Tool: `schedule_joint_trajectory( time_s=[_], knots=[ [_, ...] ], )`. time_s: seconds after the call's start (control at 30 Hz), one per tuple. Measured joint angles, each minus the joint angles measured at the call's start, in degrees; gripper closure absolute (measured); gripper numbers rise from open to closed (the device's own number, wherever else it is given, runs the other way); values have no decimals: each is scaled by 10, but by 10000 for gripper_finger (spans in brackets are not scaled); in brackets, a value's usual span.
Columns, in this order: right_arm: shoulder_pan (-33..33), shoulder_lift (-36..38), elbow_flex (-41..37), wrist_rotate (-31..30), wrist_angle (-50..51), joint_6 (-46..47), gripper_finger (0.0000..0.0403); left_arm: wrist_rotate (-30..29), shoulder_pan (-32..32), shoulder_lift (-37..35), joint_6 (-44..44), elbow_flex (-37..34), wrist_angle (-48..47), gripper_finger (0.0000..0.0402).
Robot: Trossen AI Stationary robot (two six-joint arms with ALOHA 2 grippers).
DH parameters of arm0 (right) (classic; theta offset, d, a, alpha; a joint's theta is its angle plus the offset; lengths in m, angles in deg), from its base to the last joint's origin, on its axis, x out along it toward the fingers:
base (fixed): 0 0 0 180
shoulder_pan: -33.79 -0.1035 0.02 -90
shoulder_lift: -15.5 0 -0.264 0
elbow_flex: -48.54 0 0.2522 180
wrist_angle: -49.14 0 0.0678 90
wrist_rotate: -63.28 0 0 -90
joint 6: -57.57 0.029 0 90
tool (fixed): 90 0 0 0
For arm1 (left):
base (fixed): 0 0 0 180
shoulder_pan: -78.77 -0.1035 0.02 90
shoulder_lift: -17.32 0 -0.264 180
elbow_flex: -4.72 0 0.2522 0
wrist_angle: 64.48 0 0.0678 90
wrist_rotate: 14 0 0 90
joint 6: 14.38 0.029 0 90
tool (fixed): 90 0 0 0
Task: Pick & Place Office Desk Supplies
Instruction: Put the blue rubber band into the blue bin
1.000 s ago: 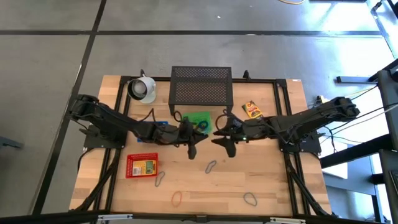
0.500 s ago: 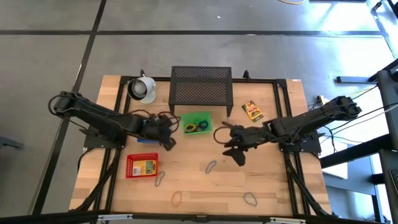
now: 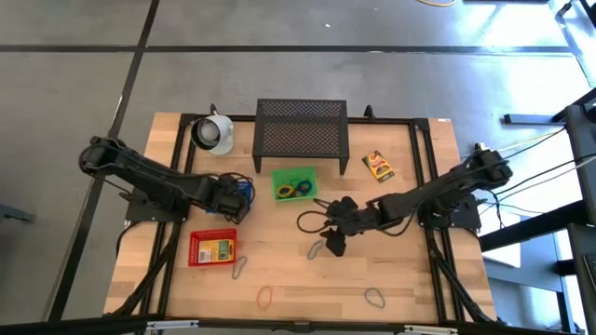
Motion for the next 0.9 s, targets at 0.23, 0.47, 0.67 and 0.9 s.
schedule_joint_trajectory(
  time_s=[0.23,0.47,0.67,0.9],
  knots=[
    [0,-43,0,30,-19,-1,200,-12,0,0,-50,-6,1,381],
    [0,-56,0,46,-17,-49,200,-14,-2,0,-12,29,-6,303],
    [0,-66,0,46,-25,-127,200,6,-2,0,16,62,-49,239],
    [-2,-95,0,78,-61,-261,200,21,-2,0,12,119,-144,226]
  ],
)
